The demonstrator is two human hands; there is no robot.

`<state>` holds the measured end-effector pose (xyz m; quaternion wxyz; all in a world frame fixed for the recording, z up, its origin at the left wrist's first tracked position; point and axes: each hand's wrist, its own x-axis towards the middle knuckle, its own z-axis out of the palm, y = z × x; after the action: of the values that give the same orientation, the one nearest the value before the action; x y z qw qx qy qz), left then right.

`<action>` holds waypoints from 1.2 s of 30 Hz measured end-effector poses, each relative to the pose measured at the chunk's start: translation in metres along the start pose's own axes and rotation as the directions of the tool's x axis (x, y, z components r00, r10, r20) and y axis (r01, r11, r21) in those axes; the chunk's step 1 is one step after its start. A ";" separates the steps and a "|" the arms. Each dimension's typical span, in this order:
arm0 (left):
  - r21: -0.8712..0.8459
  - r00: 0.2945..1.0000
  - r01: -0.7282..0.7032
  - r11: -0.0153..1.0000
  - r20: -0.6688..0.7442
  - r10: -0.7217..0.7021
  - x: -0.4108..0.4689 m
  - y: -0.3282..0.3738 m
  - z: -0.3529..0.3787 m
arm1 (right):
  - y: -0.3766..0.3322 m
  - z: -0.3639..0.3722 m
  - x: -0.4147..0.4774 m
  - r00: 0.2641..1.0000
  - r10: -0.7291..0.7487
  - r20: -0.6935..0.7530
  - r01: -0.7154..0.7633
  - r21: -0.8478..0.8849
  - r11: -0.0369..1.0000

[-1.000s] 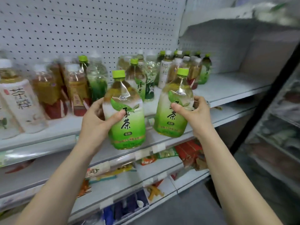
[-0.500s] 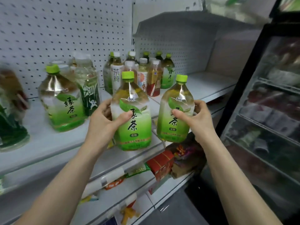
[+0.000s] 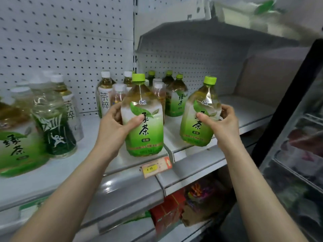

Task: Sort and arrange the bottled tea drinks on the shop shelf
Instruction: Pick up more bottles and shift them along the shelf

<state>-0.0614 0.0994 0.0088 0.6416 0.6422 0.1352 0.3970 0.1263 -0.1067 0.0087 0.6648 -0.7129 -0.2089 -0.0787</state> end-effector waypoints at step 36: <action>0.155 0.853 0.044 0.987 -0.519 0.044 -0.013 -0.020 0.039 | 0.028 0.145 0.120 0.732 -0.310 0.607 0.514 -0.192 0.836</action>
<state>-0.0363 0.0655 -0.0091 0.5270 0.5604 0.3355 0.5438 0.2218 0.0578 0.0148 0.4034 -0.7442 -0.5297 -0.0530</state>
